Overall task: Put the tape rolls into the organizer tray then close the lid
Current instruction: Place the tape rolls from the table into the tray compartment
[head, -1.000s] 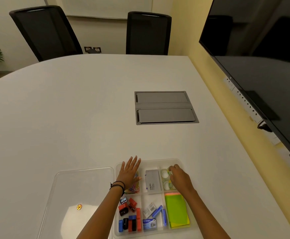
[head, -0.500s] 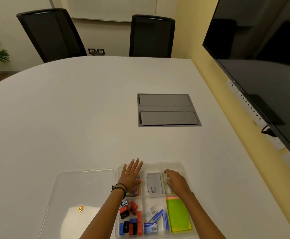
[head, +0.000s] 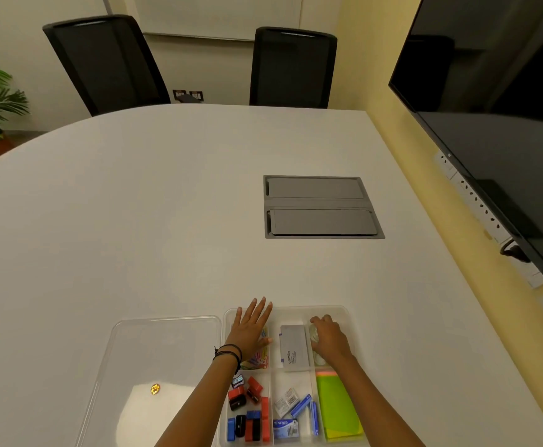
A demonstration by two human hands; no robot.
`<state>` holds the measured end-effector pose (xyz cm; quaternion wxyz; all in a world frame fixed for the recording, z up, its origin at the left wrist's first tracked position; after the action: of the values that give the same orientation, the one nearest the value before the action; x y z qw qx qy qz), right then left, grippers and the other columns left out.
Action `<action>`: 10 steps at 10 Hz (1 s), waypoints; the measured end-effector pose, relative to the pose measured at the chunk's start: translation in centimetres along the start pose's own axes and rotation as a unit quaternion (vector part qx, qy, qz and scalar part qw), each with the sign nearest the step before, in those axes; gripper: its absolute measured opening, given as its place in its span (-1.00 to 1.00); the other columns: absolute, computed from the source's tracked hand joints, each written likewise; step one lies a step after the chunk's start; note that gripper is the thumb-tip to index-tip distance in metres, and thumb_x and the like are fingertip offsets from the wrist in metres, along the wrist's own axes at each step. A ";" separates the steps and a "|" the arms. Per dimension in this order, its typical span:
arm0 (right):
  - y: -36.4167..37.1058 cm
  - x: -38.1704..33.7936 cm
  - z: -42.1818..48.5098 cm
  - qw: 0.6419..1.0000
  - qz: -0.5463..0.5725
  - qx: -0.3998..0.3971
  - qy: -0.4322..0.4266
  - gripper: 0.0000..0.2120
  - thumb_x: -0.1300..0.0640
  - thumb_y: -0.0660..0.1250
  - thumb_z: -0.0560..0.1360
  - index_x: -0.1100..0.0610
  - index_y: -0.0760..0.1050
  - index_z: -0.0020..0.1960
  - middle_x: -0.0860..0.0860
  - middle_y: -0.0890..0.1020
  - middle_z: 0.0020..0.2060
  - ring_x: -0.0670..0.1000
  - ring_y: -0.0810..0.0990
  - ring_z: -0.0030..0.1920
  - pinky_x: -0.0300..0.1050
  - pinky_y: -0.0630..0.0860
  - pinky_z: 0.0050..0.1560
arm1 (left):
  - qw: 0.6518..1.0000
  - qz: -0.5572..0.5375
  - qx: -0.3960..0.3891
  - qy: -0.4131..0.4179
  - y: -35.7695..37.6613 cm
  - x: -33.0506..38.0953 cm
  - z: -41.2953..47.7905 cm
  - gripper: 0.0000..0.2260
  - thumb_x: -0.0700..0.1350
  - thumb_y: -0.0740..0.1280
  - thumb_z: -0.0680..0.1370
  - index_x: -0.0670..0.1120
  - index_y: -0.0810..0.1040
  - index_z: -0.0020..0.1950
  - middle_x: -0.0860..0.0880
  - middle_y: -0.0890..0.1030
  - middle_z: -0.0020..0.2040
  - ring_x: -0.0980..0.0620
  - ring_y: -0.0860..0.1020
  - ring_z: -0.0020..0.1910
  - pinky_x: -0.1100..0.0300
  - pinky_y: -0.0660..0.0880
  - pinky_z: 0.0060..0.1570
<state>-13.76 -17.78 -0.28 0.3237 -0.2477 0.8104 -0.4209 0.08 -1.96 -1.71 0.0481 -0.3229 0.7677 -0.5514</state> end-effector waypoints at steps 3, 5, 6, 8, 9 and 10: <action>0.5 -0.7 0.5 0.997 -0.001 0.054 0.062 -0.60 0.32 0.23 0.51 0.14 0.33 0.33 0.17 0.38 0.27 0.14 0.44 0.22 -0.04 0.55 0.06 | 1.000 -0.003 -0.001 0.001 -0.2 0.1 -0.2 -0.32 0.11 0.14 0.60 -0.04 -0.22 0.52 -0.09 -0.22 0.57 -0.10 -0.22 0.55 -0.13 -0.24 0.49; 0.7 -0.8 0.5 0.996 -0.005 0.056 0.067 -0.62 0.37 0.22 0.50 0.15 0.37 0.29 0.18 0.38 0.25 0.15 0.44 0.21 -0.03 0.56 0.03 | 1.000 -0.006 -0.001 0.000 -0.4 0.2 -0.2 -0.33 0.10 0.14 0.61 -0.04 -0.22 0.52 -0.09 -0.22 0.57 -0.10 -0.21 0.55 -0.12 -0.23 0.49; 0.8 -0.8 0.5 0.996 0.008 0.060 0.070 -0.63 0.39 0.21 0.50 0.16 0.39 0.27 0.18 0.38 0.25 0.14 0.44 0.20 -0.05 0.56 0.02 | 1.000 -0.006 0.000 0.002 -0.3 0.1 -0.3 -0.33 0.10 0.14 0.61 -0.04 -0.22 0.52 -0.08 -0.22 0.57 -0.09 -0.21 0.55 -0.12 -0.23 0.49; 0.2 -0.9 0.3 0.996 0.020 0.048 0.069 -0.58 0.33 0.24 0.52 0.13 0.32 0.35 0.17 0.34 0.30 0.15 0.42 0.24 -0.03 0.54 0.09 | 1.000 -0.003 0.000 0.001 -0.3 0.1 -0.2 -0.33 0.11 0.14 0.61 -0.04 -0.22 0.52 -0.09 -0.22 0.57 -0.10 -0.21 0.55 -0.12 -0.23 0.49; -0.4 -0.5 -0.3 0.996 0.026 0.058 0.062 -0.55 0.18 0.25 0.54 0.12 0.25 0.40 0.16 0.35 0.30 0.15 0.43 0.24 -0.01 0.52 0.11 | 1.000 -0.004 -0.001 0.000 -0.3 0.1 -0.2 -0.33 0.11 0.14 0.60 -0.04 -0.22 0.52 -0.09 -0.22 0.57 -0.11 -0.21 0.55 -0.13 -0.23 0.49; -0.8 0.4 -1.3 0.993 0.025 0.092 0.068 -0.61 0.20 0.20 0.56 0.17 0.25 0.36 0.16 0.41 0.26 0.14 0.50 0.19 -0.05 0.53 0.04 | 1.000 0.000 0.000 0.001 -0.3 0.1 -0.2 -0.33 0.11 0.13 0.60 -0.04 -0.22 0.52 -0.09 -0.22 0.57 -0.11 -0.21 0.55 -0.13 -0.23 0.49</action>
<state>-14.86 -17.80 0.85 0.2992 -0.1674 0.7946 -0.5011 0.05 -1.93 -1.35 0.0472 -0.3224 0.7675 -0.5520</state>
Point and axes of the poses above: each hand's wrist, its own z-axis towards the middle knuckle, its own y-axis out of the palm, x = y × z, the point moved 1 cm from there along z, towards the middle knuckle
